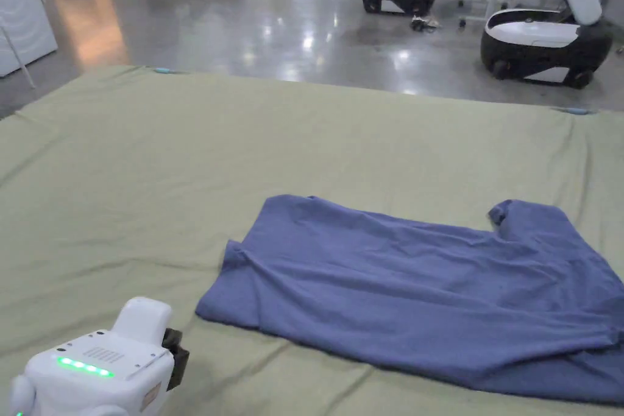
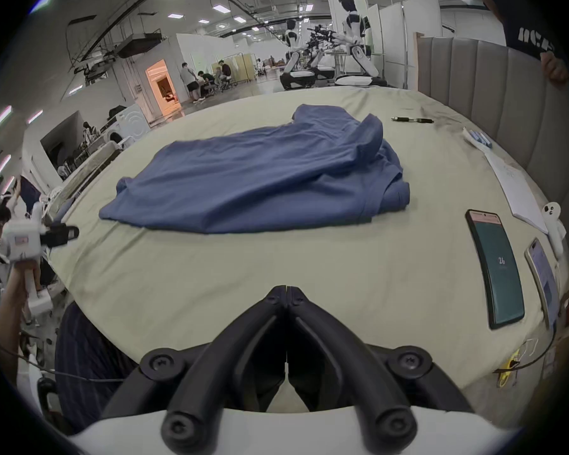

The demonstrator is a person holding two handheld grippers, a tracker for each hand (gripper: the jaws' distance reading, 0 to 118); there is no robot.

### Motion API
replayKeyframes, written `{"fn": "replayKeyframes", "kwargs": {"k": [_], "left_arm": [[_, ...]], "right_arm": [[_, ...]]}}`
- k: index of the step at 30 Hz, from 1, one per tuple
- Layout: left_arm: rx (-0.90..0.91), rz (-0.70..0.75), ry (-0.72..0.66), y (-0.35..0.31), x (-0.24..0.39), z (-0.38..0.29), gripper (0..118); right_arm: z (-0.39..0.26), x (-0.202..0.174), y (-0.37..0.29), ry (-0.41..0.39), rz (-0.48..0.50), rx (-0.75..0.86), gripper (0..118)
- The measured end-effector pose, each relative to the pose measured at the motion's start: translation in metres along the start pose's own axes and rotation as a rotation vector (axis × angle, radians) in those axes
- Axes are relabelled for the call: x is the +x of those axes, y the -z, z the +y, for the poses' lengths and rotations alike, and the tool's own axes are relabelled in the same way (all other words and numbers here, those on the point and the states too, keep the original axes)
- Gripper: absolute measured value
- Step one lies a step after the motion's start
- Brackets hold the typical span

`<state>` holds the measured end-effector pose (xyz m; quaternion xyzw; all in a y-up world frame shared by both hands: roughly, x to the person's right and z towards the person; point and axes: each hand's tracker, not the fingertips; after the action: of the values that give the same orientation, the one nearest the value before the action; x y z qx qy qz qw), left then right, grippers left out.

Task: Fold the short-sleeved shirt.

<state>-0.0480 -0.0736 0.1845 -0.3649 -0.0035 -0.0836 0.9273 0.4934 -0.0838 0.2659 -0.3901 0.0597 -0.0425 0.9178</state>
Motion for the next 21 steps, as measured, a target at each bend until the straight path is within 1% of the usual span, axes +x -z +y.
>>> {"fn": "replayKeyframes", "kwargs": {"k": [1,2,3,4,6,9,10,11,12,13,14,15,16,18,19,20,21], "left_arm": [[0.006,-0.004,-0.015,0.01,-0.005,0.009,64],[-0.003,-0.014,-0.018,0.026,-0.012,0.01,70],[-0.028,-0.027,-0.021,0.041,-0.015,0.02,70],[-0.057,-0.027,-0.005,0.055,-0.015,0.029,79],[-0.077,-0.018,0.039,0.076,-0.007,0.035,79],[-0.118,-0.016,0.041,0.111,-0.003,0.05,79],[-0.14,-0.03,0.036,0.116,0.003,0.047,77],[-0.175,-0.079,0.033,0.122,0.005,0.051,75],[-0.164,-0.089,0.049,0.123,0.005,0.054,63],[-0.156,-0.123,0.054,0.121,0.006,0.059,25],[-0.137,-0.096,0.056,0.093,0.027,0.059,9],[-0.118,-0.029,0.099,0.09,0.032,0.063,9],[-0.14,-0.068,0.113,0.089,0.034,0.065,9],[-0.116,-0.08,0.097,0.074,0.042,0.068,9],[-0.113,-0.076,0.092,0.071,0.042,0.07,8],[-0.109,-0.074,0.082,0.068,0.042,0.072,8],[-0.105,-0.072,0.072,0.066,0.042,0.074,9]], "right_arm": [[0.001,0.0,-0.002,-0.001,0.0,-0.002,1],[0.0,0.002,-0.002,0.005,0.004,-0.004,1],[0.001,0.003,-0.003,0.01,0.009,-0.007,1],[0.003,0.003,-0.005,0.011,0.007,-0.007,1],[0.007,0.005,-0.007,0.006,-0.003,-0.005,1],[0.017,0.019,-0.004,0.003,-0.029,-0.012,1],[0.022,0.024,-0.002,0.002,-0.05,-0.013,1],[0.025,0.034,0.002,0.007,-0.061,-0.013,1],[0.031,0.042,0.005,0.017,-0.069,-0.001,1],[0.037,0.049,0.009,0.027,-0.084,0.014,1],[0.044,0.056,0.013,0.036,-0.095,0.021,4],[0.051,0.067,0.021,0.041,-0.091,0.022,16],[0.058,0.074,0.029,0.045,-0.089,0.019,46],[0.074,0.088,0.052,0.057,-0.104,0.0,98],[0.079,0.095,0.064,0.06,-0.104,-0.013,118],[0.084,0.103,0.077,0.067,-0.103,-0.024,116],[0.086,0.109,0.084,0.082,-0.101,-0.002,115]]}}
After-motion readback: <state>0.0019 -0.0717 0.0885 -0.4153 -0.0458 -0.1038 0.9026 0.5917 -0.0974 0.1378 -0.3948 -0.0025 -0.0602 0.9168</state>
